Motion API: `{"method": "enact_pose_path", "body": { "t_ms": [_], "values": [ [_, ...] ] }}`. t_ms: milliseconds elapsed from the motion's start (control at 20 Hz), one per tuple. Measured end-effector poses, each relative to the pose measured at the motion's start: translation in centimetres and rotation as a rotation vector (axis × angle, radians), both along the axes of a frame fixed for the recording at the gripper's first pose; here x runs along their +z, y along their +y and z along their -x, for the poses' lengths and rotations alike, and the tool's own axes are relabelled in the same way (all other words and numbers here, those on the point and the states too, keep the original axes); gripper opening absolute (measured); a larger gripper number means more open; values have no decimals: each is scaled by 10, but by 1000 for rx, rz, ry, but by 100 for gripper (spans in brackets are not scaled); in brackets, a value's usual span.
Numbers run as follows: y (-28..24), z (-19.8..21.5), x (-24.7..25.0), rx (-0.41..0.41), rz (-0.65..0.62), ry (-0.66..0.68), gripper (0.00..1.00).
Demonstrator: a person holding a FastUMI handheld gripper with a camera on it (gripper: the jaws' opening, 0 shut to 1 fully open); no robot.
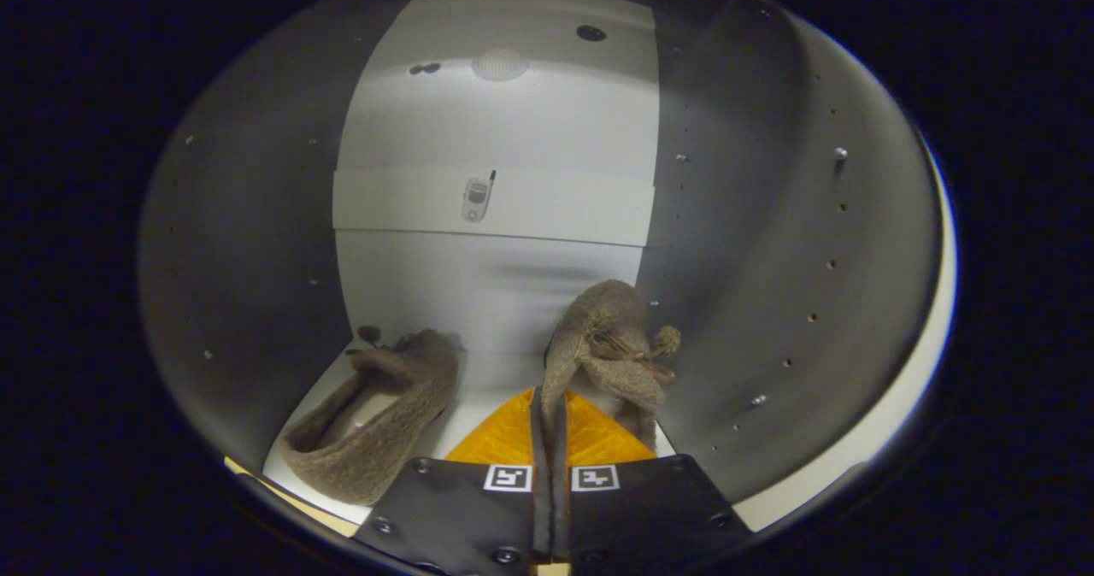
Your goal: Open the shoe cabinet door, grab the shoes and put them into the shoe cabinet, then close the shoe cabinet door.
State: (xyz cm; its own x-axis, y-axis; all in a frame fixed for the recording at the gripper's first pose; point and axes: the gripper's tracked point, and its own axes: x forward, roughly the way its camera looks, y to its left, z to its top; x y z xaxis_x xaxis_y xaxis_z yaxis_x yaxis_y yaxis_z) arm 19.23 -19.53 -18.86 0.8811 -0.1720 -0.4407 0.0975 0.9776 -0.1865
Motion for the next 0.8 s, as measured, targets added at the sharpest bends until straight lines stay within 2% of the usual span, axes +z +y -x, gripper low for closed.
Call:
{"method": "enact_pose_path", "body": {
  "t_ms": [550,600,700,800],
  "values": [
    [6,-16,-7,8,-12,-7,3],
    [6,-16,-5,8,-18,-10,9],
    [9,-14,-2,12,-15,-17,14],
    [9,-9,2,10,-3,-20,12]
  ]
}}
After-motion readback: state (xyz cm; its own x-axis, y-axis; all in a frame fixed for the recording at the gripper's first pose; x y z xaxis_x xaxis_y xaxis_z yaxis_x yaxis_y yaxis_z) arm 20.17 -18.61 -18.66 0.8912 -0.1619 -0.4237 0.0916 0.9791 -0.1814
